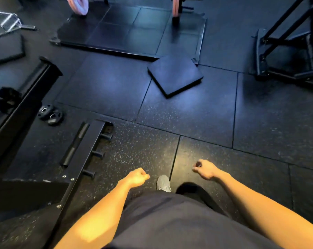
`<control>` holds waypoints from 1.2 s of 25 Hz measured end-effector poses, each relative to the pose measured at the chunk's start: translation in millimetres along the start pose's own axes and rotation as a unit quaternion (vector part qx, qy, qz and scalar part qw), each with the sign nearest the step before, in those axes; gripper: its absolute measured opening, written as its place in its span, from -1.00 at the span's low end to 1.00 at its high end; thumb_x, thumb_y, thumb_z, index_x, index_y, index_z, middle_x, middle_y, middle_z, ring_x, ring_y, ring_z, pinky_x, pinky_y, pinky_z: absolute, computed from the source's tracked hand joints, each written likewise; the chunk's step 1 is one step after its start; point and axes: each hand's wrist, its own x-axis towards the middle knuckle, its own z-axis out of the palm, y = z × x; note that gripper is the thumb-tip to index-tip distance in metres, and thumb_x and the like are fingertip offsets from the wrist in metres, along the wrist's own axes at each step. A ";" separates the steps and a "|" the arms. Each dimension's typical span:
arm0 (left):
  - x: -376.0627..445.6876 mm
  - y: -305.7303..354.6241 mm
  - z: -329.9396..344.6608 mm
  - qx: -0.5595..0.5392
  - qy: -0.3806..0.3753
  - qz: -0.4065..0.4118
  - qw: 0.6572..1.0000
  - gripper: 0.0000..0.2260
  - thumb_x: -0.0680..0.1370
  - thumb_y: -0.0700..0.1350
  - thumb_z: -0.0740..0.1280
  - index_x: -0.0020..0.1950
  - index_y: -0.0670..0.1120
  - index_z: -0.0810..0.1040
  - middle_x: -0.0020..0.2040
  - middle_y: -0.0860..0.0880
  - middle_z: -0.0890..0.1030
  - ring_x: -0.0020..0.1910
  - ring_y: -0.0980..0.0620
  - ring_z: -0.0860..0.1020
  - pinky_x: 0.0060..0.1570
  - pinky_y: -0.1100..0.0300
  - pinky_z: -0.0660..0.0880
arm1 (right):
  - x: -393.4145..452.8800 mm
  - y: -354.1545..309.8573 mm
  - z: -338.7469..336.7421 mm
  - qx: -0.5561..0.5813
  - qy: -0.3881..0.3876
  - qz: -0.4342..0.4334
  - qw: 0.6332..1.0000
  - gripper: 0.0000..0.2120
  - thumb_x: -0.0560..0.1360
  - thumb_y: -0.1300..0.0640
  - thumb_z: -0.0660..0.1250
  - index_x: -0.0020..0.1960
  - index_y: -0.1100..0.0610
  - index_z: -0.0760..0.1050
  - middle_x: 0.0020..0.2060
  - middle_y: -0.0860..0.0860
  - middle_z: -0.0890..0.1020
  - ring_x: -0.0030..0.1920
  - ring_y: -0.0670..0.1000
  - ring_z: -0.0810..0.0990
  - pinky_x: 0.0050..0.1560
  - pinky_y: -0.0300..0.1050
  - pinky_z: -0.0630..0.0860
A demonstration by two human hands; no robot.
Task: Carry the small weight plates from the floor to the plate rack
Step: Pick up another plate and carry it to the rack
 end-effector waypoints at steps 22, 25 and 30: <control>258.1 222.2 -377.1 -0.230 0.087 -0.129 0.961 -0.73 0.59 0.09 0.22 0.17 -0.03 0.52 0.23 -0.07 0.55 0.19 -0.06 0.52 0.12 0.14 0.41 | 428.8 -300.4 -418.7 -0.221 -0.104 -0.137 0.960 -0.84 0.53 0.05 0.25 -0.08 0.13 0.53 -0.11 0.06 0.58 -0.13 0.01 0.51 -0.15 -0.17 0.39; 298.3 192.7 -437.2 -0.240 0.013 -0.152 0.959 -0.60 0.63 0.13 0.13 0.36 -0.08 0.41 0.34 -0.08 0.44 0.26 -0.09 0.47 0.08 0.14 0.42 | 488.0 -376.6 -429.1 -0.279 -0.177 -0.130 0.935 -0.78 0.55 0.06 0.23 0.08 0.18 0.48 -0.20 0.02 0.53 -0.27 0.01 0.50 -0.32 -0.13 0.43; 349.7 151.2 -589.1 -0.341 0.079 -0.194 0.916 -0.59 0.63 0.13 0.12 0.38 -0.06 0.36 0.32 -0.10 0.44 0.20 -0.10 0.50 0.10 0.07 0.47 | 574.7 -542.9 -466.8 -0.315 -0.127 -0.196 0.920 -0.71 0.54 0.04 0.27 0.15 0.22 0.52 0.00 0.07 0.58 -0.01 0.09 0.55 -0.16 -0.15 0.45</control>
